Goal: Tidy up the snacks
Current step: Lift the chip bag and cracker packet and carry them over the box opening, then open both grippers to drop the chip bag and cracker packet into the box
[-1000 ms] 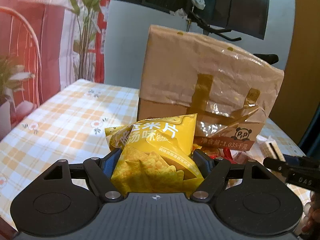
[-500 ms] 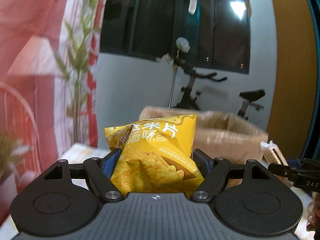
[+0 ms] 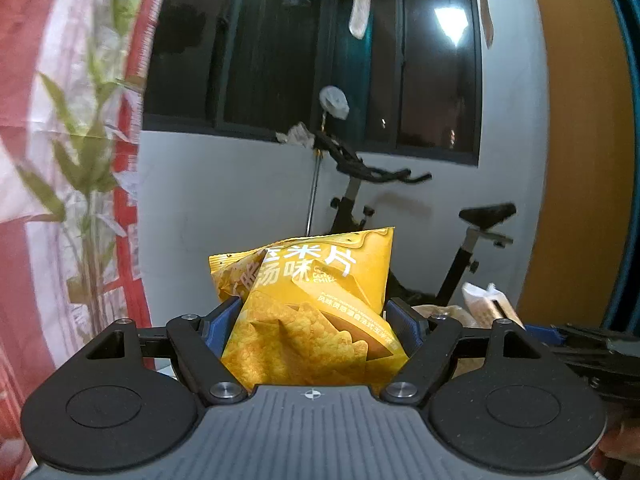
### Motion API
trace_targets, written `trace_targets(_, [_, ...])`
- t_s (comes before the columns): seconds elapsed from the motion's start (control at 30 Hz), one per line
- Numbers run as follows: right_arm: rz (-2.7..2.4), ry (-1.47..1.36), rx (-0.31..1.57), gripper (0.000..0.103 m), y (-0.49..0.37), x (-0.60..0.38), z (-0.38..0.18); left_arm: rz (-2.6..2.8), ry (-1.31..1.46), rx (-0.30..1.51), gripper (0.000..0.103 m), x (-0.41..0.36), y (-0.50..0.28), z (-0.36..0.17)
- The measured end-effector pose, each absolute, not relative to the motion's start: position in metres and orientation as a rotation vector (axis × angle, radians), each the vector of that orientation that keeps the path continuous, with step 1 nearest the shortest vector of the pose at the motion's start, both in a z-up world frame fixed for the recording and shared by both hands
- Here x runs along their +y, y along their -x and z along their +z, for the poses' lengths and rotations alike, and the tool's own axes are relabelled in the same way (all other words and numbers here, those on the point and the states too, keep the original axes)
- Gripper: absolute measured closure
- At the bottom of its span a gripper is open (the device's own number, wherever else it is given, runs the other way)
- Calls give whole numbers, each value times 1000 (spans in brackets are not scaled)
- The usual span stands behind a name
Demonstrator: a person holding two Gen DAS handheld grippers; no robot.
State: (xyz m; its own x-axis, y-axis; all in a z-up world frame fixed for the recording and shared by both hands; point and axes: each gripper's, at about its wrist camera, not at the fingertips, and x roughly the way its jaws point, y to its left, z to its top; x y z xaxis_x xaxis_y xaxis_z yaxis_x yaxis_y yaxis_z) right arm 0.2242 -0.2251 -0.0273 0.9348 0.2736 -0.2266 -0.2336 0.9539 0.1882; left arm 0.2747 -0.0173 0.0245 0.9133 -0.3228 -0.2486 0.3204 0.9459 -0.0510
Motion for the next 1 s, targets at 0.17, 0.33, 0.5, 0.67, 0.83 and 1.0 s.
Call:
trace_targets(0.17, [209, -151, 319, 54, -265, -228, -33, -326, -28, 318, 23, -34, -309, 13])
trace_targets(0.33, [188, -127, 353, 54, -276, -230, -41, -307, -26, 376, 23, -39, -331, -3])
trace_targets(0.5, [187, -107, 384, 54, -284, -231, -47, -300, -79, 383, 22, -42, -330, -9])
trace_targets(0.67, [173, -89, 408, 54, -286, -230, -51, -305, -89, 396, 21, -42, -331, -7])
trace_targets(0.83, [169, -107, 411, 49, -282, -234, -50, -336, -39, 418, 12, -36, -330, -7])
trace_targets(1.0, [182, -80, 399, 45, -273, -231, -45, -317, -38, 413, 12, -28, -322, -2])
